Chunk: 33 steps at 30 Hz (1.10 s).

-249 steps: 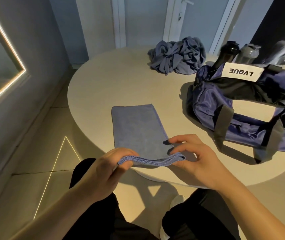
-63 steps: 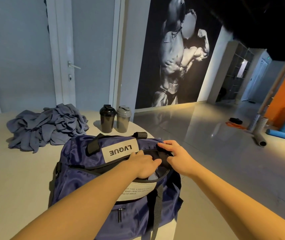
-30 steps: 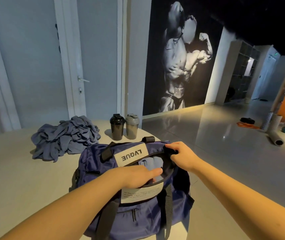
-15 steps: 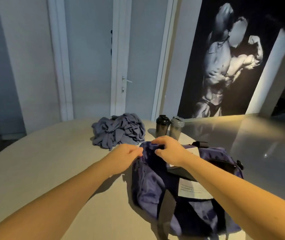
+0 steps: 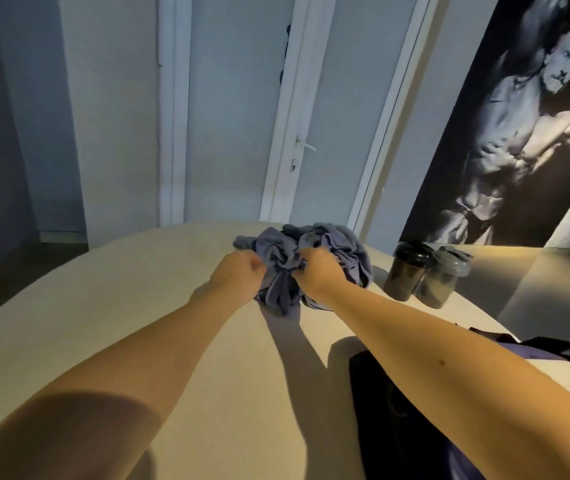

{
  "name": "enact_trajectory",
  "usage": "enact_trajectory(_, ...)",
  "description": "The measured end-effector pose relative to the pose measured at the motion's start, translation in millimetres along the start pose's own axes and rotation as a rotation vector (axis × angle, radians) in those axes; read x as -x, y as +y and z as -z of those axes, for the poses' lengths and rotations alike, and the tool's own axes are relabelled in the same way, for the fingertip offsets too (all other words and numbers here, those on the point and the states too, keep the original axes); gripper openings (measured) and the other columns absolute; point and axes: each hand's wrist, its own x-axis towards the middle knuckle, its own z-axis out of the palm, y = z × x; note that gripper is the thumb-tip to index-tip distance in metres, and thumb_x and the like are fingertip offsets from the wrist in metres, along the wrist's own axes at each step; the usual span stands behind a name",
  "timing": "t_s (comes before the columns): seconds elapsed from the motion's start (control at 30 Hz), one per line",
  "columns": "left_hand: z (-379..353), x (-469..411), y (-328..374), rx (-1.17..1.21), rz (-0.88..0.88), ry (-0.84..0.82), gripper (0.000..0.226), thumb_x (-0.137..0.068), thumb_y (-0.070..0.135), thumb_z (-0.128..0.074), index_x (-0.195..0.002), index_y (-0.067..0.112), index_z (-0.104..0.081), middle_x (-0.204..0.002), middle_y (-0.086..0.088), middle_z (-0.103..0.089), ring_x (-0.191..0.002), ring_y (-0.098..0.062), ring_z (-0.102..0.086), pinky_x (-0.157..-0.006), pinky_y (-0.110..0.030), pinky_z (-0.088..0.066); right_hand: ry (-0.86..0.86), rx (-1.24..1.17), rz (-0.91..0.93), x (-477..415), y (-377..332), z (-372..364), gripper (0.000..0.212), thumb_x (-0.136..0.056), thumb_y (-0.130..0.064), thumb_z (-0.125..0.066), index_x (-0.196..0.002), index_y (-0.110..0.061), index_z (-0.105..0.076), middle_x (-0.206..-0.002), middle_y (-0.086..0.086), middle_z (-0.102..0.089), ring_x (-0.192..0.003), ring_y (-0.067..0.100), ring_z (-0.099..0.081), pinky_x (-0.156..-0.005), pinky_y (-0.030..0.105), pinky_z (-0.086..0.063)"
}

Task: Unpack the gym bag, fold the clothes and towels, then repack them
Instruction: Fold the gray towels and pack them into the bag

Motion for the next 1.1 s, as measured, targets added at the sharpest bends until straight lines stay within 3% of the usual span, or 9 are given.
enact_trajectory(0.03,-2.5,-11.4,-1.2,0.020,-0.008,0.025,0.011,-0.098,0.017,-0.058,-0.099,0.012,-0.069,-0.100,-0.011,-0.067,-0.096,-0.034,-0.064,-0.074,-0.032,-0.044,0.032,-0.008,0.011,-12.9,-1.6,-6.8,0.009,-0.097,-0.022,-0.057,-0.097,-0.012,-0.059,-0.093,0.012,-0.056,-0.071,0.031,-0.053,-0.055,0.035,-0.040)
enact_trajectory(0.13,-11.2,-38.0,-2.2,0.081,-0.033,0.032,0.042,-0.092,0.018,-0.068,-0.132,0.011,-0.058,-0.127,-0.012,-0.060,-0.113,-0.033,-0.060,-0.088,-0.037,-0.049,0.090,0.004,0.011,-39.0,-5.0,-19.1,0.017,-0.095,-0.030,-0.063,-0.107,-0.018,-0.063,-0.102,0.009,-0.057,-0.079,0.033,-0.059,-0.061,0.040,-0.050)
enact_trajectory(0.3,-17.1,-62.2,-7.8,-0.033,-0.019,0.085,0.025,-0.097,0.022,-0.054,-0.090,0.005,-0.071,-0.086,-0.016,-0.070,-0.083,-0.036,-0.067,-0.065,-0.042,-0.053,0.157,-0.078,-0.042,-58.5,-0.4,-13.9,0.021,-0.099,-0.028,-0.054,-0.085,-0.017,-0.066,-0.091,0.010,-0.063,-0.076,0.030,-0.061,-0.068,0.040,-0.054)
enact_trajectory(0.5,1.9,-63.1,16.5,0.318,-0.002,0.142,0.010,-0.101,0.026,-0.053,-0.109,0.020,-0.056,-0.103,-0.007,-0.068,-0.088,-0.029,-0.068,-0.079,-0.049,-0.060,0.353,-0.584,-0.099,-68.0,-12.2,39.0,0.025,-0.101,-0.017,-0.053,-0.083,-0.012,-0.070,-0.080,0.016,-0.072,-0.078,0.035,-0.070,-0.075,0.049,-0.061)
enact_trajectory(0.6,23.3,-51.8,41.9,0.387,-0.046,0.057,0.057,-0.097,0.028,-0.063,-0.147,0.022,-0.037,-0.125,-0.005,-0.059,-0.102,-0.028,-0.064,-0.084,-0.038,-0.053,0.428,-0.984,-0.052,-57.1,-30.7,73.8,0.020,-0.101,-0.009,-0.057,-0.090,-0.009,-0.073,-0.090,0.013,-0.075,-0.090,0.030,-0.073,-0.089,0.046,-0.060)
enact_trajectory(0.7,48.6,-34.7,67.7,0.434,-0.127,-0.002,0.084,-0.091,0.038,-0.073,-0.158,0.027,-0.023,-0.147,-0.004,-0.047,-0.126,-0.025,-0.055,-0.103,-0.043,-0.050,0.438,-1.268,-0.017,-38.5,-55.1,114.5,0.017,-0.101,-0.009,-0.057,-0.099,-0.007,-0.074,-0.096,0.015,-0.076,-0.095,0.031,-0.073,-0.090,0.046,-0.060)
enact_trajectory(0.77,65.8,-21.1,82.9,0.448,-0.191,0.002,0.084,-0.090,0.033,-0.075,-0.158,0.022,-0.026,-0.146,-0.002,-0.048,-0.120,-0.017,-0.057,-0.098,-0.034,-0.051,0.385,-1.390,0.017,-20.3,-71.5,137.9,0.017,-0.103,-0.010,-0.055,-0.099,-0.011,-0.072,-0.099,0.015,-0.075,-0.096,0.032,-0.073,-0.088,0.047,-0.060)
enact_trajectory(0.9,99.0,12.1,114.9,0.507,-0.255,0.013,0.066,-0.093,0.019,-0.073,-0.149,0.015,-0.036,-0.105,0.010,-0.059,-0.080,0.007,-0.055,-0.060,-0.008,-0.049,0.328,-1.490,0.096,18.7,-102.2,179.8,0.017,-0.104,-0.011,-0.054,-0.104,-0.010,-0.071,-0.110,0.020,-0.072,-0.102,0.034,-0.071,-0.094,0.048,-0.058)
enact_trajectory(1.1,160.6,66.6,156.4,0.408,-0.281,0.139,0.021,-0.100,0.023,-0.060,-0.112,0.005,-0.060,-0.094,-0.013,-0.068,-0.082,-0.026,-0.065,-0.062,-0.027,-0.051,0.280,-1.576,0.190,93.0,-137.2,239.4,0.026,-0.106,-0.007,-0.046,-0.124,0.004,-0.061,-0.116,0.021,-0.069,-0.100,0.029,-0.071,-0.076,0.032,-0.063)
